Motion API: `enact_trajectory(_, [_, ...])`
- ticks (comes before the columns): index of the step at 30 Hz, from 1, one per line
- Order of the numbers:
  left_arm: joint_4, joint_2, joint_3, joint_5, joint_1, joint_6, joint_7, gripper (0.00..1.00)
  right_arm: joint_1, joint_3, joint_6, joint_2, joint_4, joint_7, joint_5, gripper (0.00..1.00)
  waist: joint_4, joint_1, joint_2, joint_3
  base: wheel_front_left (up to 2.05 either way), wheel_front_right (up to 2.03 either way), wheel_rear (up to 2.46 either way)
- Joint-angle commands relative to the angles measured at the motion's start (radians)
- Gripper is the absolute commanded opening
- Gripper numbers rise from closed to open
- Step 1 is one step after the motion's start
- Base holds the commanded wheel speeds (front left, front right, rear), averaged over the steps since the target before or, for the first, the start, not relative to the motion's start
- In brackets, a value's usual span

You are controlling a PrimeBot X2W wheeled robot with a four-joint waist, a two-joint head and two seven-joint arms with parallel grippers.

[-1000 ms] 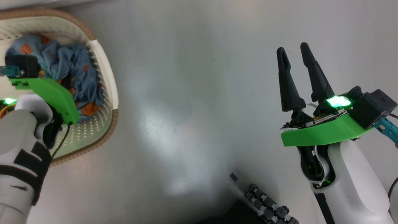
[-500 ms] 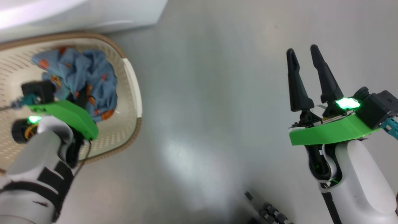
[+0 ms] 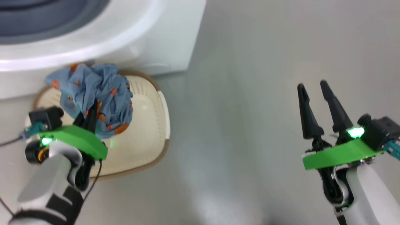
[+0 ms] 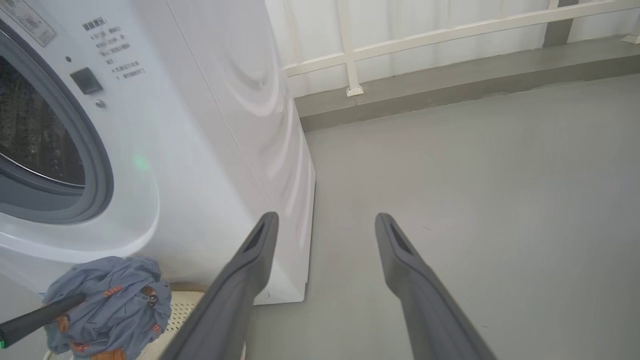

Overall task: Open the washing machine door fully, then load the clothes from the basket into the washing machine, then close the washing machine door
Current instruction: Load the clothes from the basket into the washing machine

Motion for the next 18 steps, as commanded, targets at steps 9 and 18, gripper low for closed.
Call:
enact_trajectory(9, [-0.173,-0.024,0.256,0.248,0.219,-0.002,-0.011,0.00,0.115,0.007,0.005,-0.049,-0.002,-0.008,-0.001,1.00,0.091,0.0000,0.0000,-0.228,0.00,0.00,0.00])
enact_trajectory(18, [-0.374,-0.095,0.464,0.455,0.405,-0.002,-0.011,0.00,0.194,-0.005,0.005,-0.069,0.005,-0.008,0.004,1.00,0.119,0.0000,0.0000,-0.322,0.00,0.00,0.00])
